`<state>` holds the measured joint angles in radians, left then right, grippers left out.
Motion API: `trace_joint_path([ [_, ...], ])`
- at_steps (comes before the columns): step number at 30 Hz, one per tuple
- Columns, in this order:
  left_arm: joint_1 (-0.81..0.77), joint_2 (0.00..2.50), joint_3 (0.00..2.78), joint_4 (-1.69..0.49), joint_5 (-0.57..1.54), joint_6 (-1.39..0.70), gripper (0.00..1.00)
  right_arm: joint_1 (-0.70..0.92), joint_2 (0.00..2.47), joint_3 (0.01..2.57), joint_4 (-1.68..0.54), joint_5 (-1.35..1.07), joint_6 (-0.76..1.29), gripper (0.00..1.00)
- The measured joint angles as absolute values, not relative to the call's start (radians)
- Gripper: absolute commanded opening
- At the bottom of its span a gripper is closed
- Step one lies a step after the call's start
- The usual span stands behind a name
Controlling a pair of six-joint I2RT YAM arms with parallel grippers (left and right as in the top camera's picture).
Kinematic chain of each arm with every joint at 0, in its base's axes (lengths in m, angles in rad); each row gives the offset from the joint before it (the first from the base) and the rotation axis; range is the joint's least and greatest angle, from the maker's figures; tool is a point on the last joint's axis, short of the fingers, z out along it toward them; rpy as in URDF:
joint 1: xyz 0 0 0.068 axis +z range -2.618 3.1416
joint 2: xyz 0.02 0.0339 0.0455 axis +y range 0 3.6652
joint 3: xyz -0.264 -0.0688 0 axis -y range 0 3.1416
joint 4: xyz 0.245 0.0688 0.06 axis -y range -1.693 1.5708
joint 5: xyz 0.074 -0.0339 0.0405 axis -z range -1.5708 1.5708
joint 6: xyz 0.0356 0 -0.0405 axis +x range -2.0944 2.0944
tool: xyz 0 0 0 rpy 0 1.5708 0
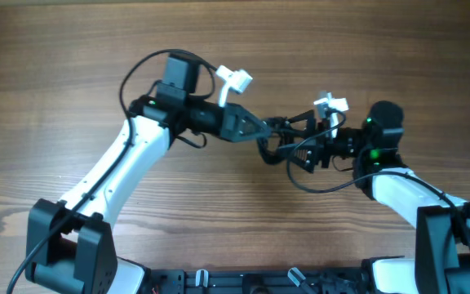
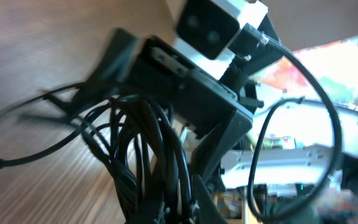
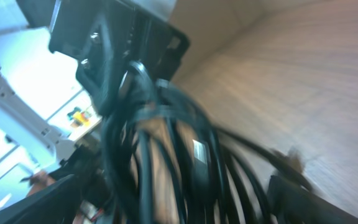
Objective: Untangle cables
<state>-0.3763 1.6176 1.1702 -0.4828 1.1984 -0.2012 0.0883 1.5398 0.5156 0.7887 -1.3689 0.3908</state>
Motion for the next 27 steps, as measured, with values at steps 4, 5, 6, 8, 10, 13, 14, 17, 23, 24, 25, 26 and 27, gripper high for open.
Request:
trace_joint_path([
  [4,-0.398,1.618,1.170,-0.480,1.200,-0.188,0.45,0.104,1.540,0.515,0.786,-1.341,0.410,0.04],
  [5,-0.390,1.618,1.170,-0.479,1.200,-0.184,0.75,0.098,1.540,0.514,0.786,-1.328,0.437,0.04],
  [6,-0.373,1.618,1.170,-0.480,1.203,-0.181,0.90,0.081,1.540,0.514,0.786,-1.307,0.480,0.04],
  [8,-0.337,1.618,1.170,-0.479,1.203,-0.178,1.00,0.049,1.540,0.514,0.768,-1.244,0.591,0.04],
  [10,-0.307,1.618,1.170,-0.484,1.186,-0.189,1.00,0.039,1.540,0.514,0.759,-1.179,0.724,0.04],
  [13,-0.337,1.618,1.170,-0.501,1.000,-0.300,1.00,0.039,1.540,0.514,0.755,-1.150,0.863,0.04],
  [14,-0.367,1.618,1.170,-0.492,0.918,-0.346,0.93,0.039,1.540,0.514,0.755,-1.147,0.901,0.04],
  [17,-0.449,1.618,1.170,-0.440,0.775,-0.411,0.60,0.039,1.540,0.513,0.747,-1.163,0.958,0.04],
  [23,-0.533,1.618,1.170,-0.438,0.557,-0.502,0.04,0.039,1.540,0.513,0.744,-1.198,0.995,0.97],
  [24,-0.535,1.618,1.170,-0.445,0.531,-0.504,0.04,0.039,1.540,0.513,0.745,-1.200,0.988,1.00],
  [25,-0.529,1.618,1.170,-0.449,0.508,-0.508,0.04,0.039,1.540,0.513,0.744,-1.201,0.963,1.00],
  [26,-0.516,1.618,1.170,-0.449,0.497,-0.519,0.04,0.039,1.540,0.513,0.744,-1.204,0.926,1.00],
  [27,-0.486,1.618,1.170,-0.456,0.492,-0.538,0.04,0.039,1.540,0.513,0.740,-1.204,0.885,1.00],
])
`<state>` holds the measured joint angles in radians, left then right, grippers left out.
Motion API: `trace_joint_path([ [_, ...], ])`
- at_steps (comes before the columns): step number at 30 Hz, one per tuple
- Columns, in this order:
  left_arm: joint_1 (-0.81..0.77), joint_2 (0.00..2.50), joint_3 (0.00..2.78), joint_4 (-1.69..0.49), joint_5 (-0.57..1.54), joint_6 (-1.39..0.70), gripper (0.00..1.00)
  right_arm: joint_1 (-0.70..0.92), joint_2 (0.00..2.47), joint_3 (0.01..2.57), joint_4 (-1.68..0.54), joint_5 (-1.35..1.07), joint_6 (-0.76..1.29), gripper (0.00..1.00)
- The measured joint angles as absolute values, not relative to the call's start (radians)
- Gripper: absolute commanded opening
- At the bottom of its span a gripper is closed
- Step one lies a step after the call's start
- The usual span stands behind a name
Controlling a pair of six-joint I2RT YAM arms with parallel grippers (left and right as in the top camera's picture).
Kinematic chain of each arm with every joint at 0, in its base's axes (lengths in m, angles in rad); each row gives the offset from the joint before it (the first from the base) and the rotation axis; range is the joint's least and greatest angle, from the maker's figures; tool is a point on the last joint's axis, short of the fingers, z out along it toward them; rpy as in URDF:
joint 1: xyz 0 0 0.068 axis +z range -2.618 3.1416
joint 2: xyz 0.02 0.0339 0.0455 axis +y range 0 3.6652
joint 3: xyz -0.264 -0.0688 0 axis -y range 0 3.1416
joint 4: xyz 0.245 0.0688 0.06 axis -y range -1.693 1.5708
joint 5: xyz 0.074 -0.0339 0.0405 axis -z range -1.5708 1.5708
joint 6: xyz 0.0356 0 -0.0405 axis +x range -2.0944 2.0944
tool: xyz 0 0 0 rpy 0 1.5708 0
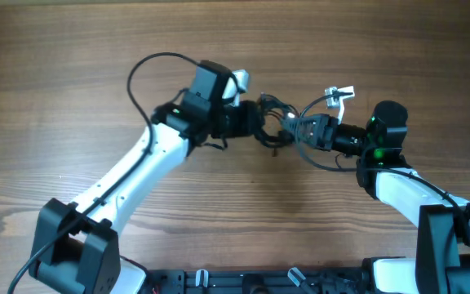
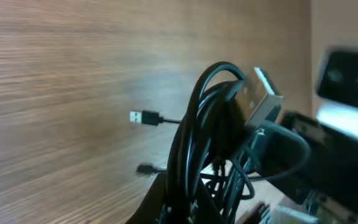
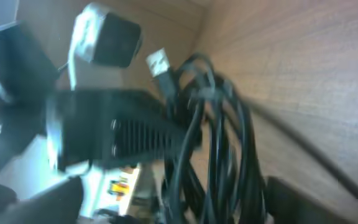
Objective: Untangle cables
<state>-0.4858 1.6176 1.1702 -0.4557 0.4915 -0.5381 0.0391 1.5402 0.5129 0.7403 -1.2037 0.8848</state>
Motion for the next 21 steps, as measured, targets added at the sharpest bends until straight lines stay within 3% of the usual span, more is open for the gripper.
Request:
trace_joint_path([
  [4,-0.302,1.618,1.170,-0.470,0.628,-0.590,0.04,0.040,1.540,0.513,0.698,-1.169,0.733,1.00],
  [8,-0.223,1.618,1.170,-0.471,0.818,-0.692,0.04,0.097,1.540,0.513,0.676,-1.106,0.591,0.97],
  [10,-0.220,1.618,1.170,-0.471,0.862,-0.817,0.04,0.162,1.540,0.513,0.672,-1.059,0.544,0.86],
  [11,-0.220,1.618,1.170,-0.471,0.871,-0.856,0.04,0.191,1.540,0.513,0.671,-1.010,0.533,0.70],
  [12,-0.220,1.618,1.170,-0.471,0.881,-0.889,0.04,0.215,1.540,0.513,0.670,-0.966,0.522,0.34],
  [13,-0.221,1.618,1.170,-0.471,0.889,-0.921,0.04,0.248,1.540,0.513,0.668,-0.913,0.515,0.08],
  [17,-0.222,1.618,1.170,-0.471,0.898,-0.998,0.04,0.279,1.540,0.513,0.649,-0.788,0.514,0.04],
  [21,-0.224,1.618,1.170,-0.491,0.907,-0.982,0.04,0.221,1.541,0.511,0.736,-0.818,0.606,0.04],
])
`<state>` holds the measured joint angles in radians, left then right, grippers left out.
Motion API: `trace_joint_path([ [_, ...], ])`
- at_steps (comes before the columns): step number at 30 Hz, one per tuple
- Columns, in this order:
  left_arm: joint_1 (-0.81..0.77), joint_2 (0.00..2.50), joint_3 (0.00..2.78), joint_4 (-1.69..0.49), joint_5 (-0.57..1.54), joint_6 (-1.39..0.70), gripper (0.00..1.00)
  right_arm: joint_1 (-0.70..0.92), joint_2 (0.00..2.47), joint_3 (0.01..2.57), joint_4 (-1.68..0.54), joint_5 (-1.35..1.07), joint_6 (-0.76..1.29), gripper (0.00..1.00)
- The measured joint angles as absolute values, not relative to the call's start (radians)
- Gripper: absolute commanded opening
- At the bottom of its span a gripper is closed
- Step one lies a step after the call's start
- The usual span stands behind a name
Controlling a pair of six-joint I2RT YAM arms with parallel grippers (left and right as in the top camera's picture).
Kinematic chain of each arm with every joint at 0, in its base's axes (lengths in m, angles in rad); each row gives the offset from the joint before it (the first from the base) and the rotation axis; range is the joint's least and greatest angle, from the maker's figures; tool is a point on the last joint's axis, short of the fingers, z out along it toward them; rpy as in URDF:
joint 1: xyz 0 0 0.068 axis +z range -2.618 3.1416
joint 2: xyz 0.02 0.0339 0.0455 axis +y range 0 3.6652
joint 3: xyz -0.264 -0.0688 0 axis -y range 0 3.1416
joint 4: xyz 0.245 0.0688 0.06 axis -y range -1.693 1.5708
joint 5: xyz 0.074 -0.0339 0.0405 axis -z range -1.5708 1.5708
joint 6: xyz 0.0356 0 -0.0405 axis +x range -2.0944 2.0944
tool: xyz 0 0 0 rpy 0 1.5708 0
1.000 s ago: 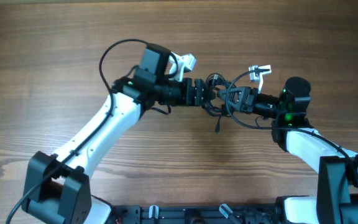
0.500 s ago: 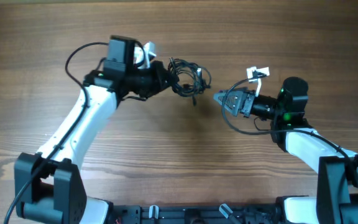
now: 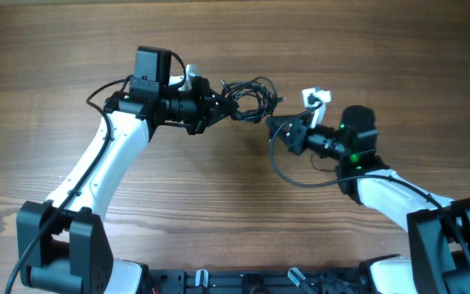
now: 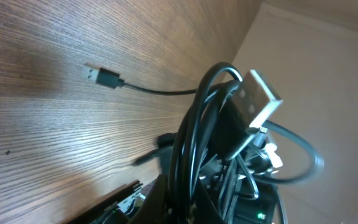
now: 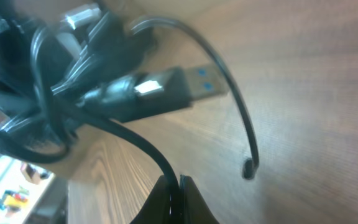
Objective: Untangle cables
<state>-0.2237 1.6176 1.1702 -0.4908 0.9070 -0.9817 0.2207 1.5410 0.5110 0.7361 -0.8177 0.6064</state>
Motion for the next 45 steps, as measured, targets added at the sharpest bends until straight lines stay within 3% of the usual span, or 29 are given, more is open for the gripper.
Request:
trace_joint_path([
  [4,-0.272,1.618,1.170,-0.494,0.883,-0.977,0.04,0.197,1.546,0.507,0.987,-0.944,0.775,0.05],
  [7,-0.335,1.618,1.170,-0.482,0.851,-0.974,0.04,0.200,1.546,0.508,0.958,-0.974,0.788,0.10],
  [11,-0.387,1.617,1.170,-0.443,0.844,-0.929,0.04,0.174,1.547,0.507,0.912,-1.053,0.761,1.00],
  [17,-0.264,1.607,1.170,-0.511,0.789,-0.760,0.04,-0.122,1.549,0.507,0.921,-1.336,0.709,1.00],
  [19,-0.253,1.607,1.170,-0.560,0.716,-0.747,0.04,-0.130,1.549,0.507,0.921,-1.369,0.709,0.85],
  [23,-0.337,1.607,1.170,-0.589,0.593,-0.737,0.05,-0.038,1.549,0.507,0.921,-1.381,0.706,0.82],
  [25,-0.399,1.607,1.170,-0.589,0.537,-0.737,0.05,0.025,1.549,0.507,0.921,-1.355,0.702,0.73],
  [27,-0.435,1.607,1.170,-0.589,0.509,-0.737,0.05,0.052,1.549,0.507,0.901,-1.299,0.698,0.51],
  [28,-0.449,1.607,1.170,-0.588,0.504,-0.737,0.05,0.063,1.549,0.507,0.882,-1.264,0.692,0.47],
  [31,-0.463,1.607,1.170,-0.589,0.497,-0.737,0.05,0.072,1.549,0.509,0.789,-1.187,0.654,0.51],
  [32,-0.463,1.607,1.170,-0.588,0.495,-0.737,0.05,0.072,1.549,0.509,0.742,-1.169,0.630,0.70],
  [36,-0.463,1.607,1.170,-0.589,0.482,-0.737,0.04,0.070,1.549,0.509,0.758,-1.143,0.602,0.83],
  [39,-0.447,1.607,1.170,-0.606,0.478,-0.736,0.04,0.003,1.548,0.510,0.889,-1.163,0.659,0.83],
  [41,-0.395,1.607,1.170,-0.599,0.504,-0.734,0.04,-0.028,1.548,0.511,0.850,-1.164,0.665,0.81],
  [44,-0.382,1.607,1.170,-0.562,0.529,-0.734,0.05,0.035,1.549,0.513,0.706,-1.136,0.606,0.57],
  [45,-0.392,1.607,1.170,-0.557,0.533,-0.734,0.05,0.056,1.549,0.513,0.691,-1.119,0.594,0.54],
])
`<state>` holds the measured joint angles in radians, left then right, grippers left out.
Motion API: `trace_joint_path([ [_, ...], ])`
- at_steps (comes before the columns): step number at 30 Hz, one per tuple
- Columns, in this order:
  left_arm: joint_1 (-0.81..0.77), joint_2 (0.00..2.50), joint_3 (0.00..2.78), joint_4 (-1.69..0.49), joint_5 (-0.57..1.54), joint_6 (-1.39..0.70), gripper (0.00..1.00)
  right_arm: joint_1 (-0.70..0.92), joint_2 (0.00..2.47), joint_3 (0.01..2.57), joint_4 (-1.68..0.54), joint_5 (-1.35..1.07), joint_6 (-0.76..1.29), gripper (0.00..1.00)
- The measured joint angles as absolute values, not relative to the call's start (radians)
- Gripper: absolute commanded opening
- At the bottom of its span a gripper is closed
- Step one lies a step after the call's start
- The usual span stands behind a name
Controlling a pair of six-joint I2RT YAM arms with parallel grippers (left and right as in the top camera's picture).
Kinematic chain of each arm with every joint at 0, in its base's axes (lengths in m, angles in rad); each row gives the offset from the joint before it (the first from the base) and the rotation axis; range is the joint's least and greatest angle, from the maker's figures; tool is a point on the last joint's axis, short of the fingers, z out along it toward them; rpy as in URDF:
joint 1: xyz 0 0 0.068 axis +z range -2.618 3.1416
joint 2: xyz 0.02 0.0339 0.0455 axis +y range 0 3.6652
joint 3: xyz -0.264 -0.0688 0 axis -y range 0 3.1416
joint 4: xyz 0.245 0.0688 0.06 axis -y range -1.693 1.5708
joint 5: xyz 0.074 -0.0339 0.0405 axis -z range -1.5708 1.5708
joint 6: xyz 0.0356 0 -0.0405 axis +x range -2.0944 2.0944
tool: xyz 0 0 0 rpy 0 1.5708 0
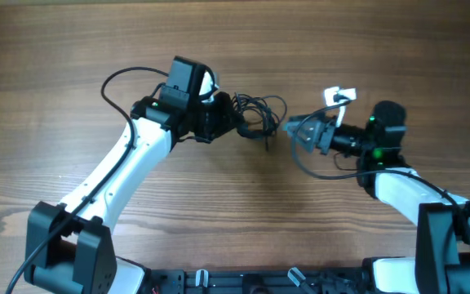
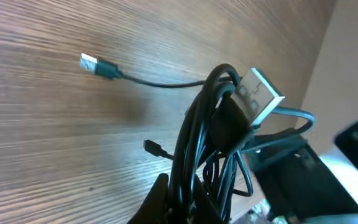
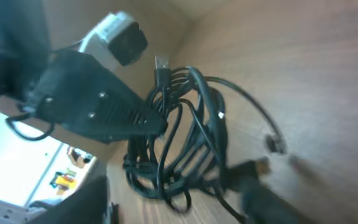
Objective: Untangle cables
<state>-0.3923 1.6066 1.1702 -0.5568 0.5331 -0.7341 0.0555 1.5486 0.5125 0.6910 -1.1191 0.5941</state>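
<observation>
A tangled bundle of black cables (image 1: 255, 114) hangs from my left gripper (image 1: 228, 124), which is shut on it just above the wooden table. In the left wrist view the bundle (image 2: 216, 124) rises from the closed fingertips (image 2: 188, 202), a silver USB plug (image 2: 260, 96) sticks out at its top, and a loose end with a small plug (image 2: 95, 64) lies on the wood. My right gripper (image 1: 298, 131) stands just right of the bundle, apart from it. In the blurred right wrist view its fingers are spread and hold nothing, with the bundle (image 3: 179, 137) ahead of them.
The wooden table (image 1: 219, 212) stretches bare around both arms. A black wire loop (image 1: 325, 167) of the right arm's own hangs below its wrist. Another loop (image 1: 125, 77) arcs over the left arm.
My right gripper was shut on a strand beside the bundle; now it is open and farther right. My left gripper has shifted right and slightly nearer, the bundle still in it.
Both grippers were first pressed together on the bundle at the table's middle, then again a little farther back. Then the left held the bundle out to the left while the right pinched one strand. Now only the left holds the bundle.
</observation>
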Motion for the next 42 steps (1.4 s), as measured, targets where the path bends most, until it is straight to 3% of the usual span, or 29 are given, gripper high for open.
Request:
trace_joint_path([
  [1,-0.408,1.607,1.170,-0.553,0.538,-0.734,0.05,0.081,1.549,0.513,0.689,-1.098,0.580,0.47],
  [2,-0.416,1.607,1.170,-0.553,0.537,-0.734,0.05,0.093,1.549,0.513,0.690,-1.081,0.577,0.32],
  [3,-0.425,1.607,1.170,-0.554,0.536,-0.734,0.05,0.096,1.549,0.513,0.691,-1.062,0.577,0.11],
  [4,-0.431,1.607,1.170,-0.554,0.535,-0.734,0.06,0.095,1.549,0.513,0.690,-1.032,0.570,0.04],
  [8,-0.436,1.607,1.170,-0.556,0.511,-0.734,0.04,0.095,1.549,0.511,0.745,-1.005,0.582,0.04],
  [11,-0.465,1.606,1.171,-0.600,0.424,-0.733,0.04,0.053,1.552,0.505,1.081,-1.100,0.765,0.04],
  [14,-0.523,1.606,1.172,-0.598,0.393,-0.733,0.04,-0.019,1.553,0.503,1.275,-1.145,0.966,0.04],
  [22,-0.703,1.606,1.176,-0.550,0.222,-0.607,0.04,-0.094,1.553,0.504,1.100,-1.040,1.225,0.04],
  [26,-0.766,1.607,1.174,-0.358,0.060,-0.768,0.04,0.045,1.553,0.504,1.103,-1.000,1.343,0.04],
  [29,-0.779,1.607,1.174,-0.413,-0.084,-0.855,0.04,0.089,1.553,0.505,1.220,-0.998,1.359,0.04],
  [32,-0.779,1.607,1.177,-0.567,-0.178,-0.859,0.04,0.027,1.552,0.505,1.285,-0.990,1.370,0.04],
  [33,-0.780,1.605,1.178,-0.589,-0.188,-0.850,0.04,0.006,1.553,0.505,1.269,-0.991,1.373,0.06],
  [34,-0.788,1.604,1.188,-0.619,-0.198,-0.837,0.04,-0.026,1.554,0.502,1.235,-1.001,1.369,0.17],
  [36,-0.791,1.604,1.193,-0.645,-0.194,-0.792,0.04,-0.049,1.554,0.502,1.121,-1.011,1.260,0.76],
  [37,-0.790,1.605,1.188,-0.644,-0.179,-0.742,0.04,-0.055,1.547,0.508,1.022,-1.021,1.178,0.91],
  [38,-0.786,1.605,1.185,-0.643,-0.141,-0.659,0.04,-0.065,1.547,0.512,0.900,-1.030,1.050,1.00],
  [42,-0.768,1.605,1.183,-0.653,0.034,-0.364,0.04,-0.072,1.549,0.513,0.633,-1.058,0.702,1.00],
])
